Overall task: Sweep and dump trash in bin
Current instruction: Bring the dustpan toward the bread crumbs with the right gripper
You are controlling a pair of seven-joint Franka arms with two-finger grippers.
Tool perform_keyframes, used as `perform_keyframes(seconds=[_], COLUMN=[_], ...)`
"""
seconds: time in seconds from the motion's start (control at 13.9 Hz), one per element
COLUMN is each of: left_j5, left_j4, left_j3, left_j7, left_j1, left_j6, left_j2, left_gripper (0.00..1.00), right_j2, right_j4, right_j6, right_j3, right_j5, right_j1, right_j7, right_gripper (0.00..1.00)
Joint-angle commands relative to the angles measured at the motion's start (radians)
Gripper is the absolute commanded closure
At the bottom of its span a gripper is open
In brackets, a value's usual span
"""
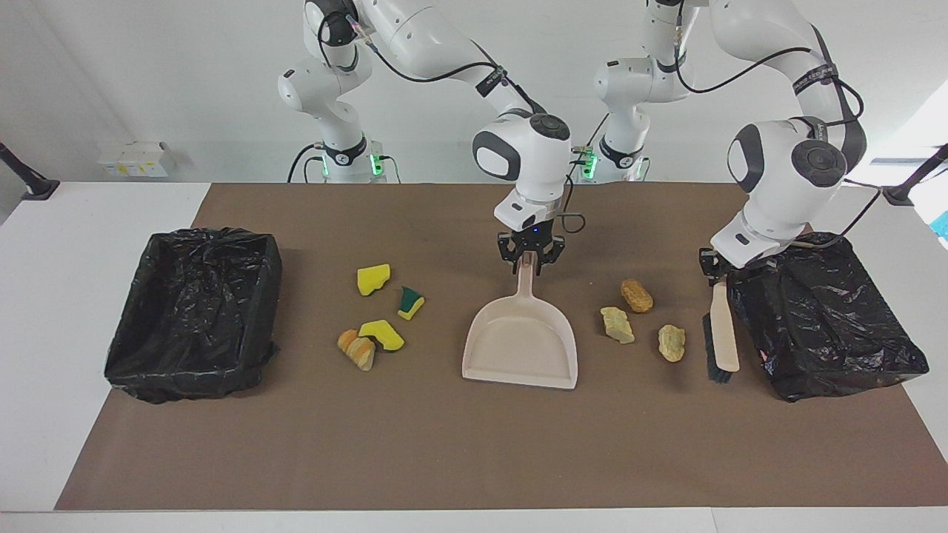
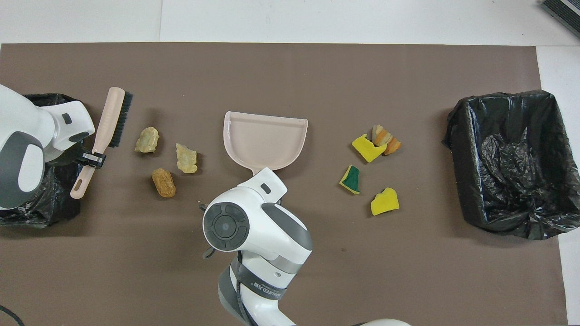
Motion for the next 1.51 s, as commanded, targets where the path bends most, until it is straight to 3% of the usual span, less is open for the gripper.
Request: perform_keyframes(seconds=[0.0,0.22,0.36,0.65,1.08,1.44], left_j5=[0.015,0.014,0.014,-0.016,-0.087,-0.154], left_j4=[-0.004,-0.012,-0.081,-0.124,-0.225,-0.227], left_j3=[-0.007,-0.007,-0.007,-0.015,-0.017,-0.017], left_j7=[-0.025,-0.048,-0.086,-0.227,-0.365,-0.387], left_j1=[0.014,0.043,0.041,0.0,-0.101,-0.187], left_j6=[0.047,0.035,0.047,0.024,0.003,-0.031], left_j2=[0.014,0.024,0.015,-0.008,-0.074,-0.084], left_gripper=[1.0,1.0,1.0,1.0,1.0,1.0], right_j2=[-0.047,-0.079,-0.125,-0.161,-0.161,-0.179], right_j4=[0.003,0.003,0.001,0.0,-0.013,-0.06], right_j6=[-0.044,-0.076,-0.131,-0.232,-0.251,-0.243], right_j3=[0.004,0.004,0.004,0.002,0.002,0.001], right_j5=[-0.008,0.007,0.071,0.122,0.121,0.121], right_j1=[-0.017,-0.053,-0.12,-0.231,-0.277,-0.302], right_j7=[-0.053,-0.299,-0.477,-1.012,-1.462,-1.788], right_gripper=[1.0,1.0,1.0,1.0,1.0,1.0])
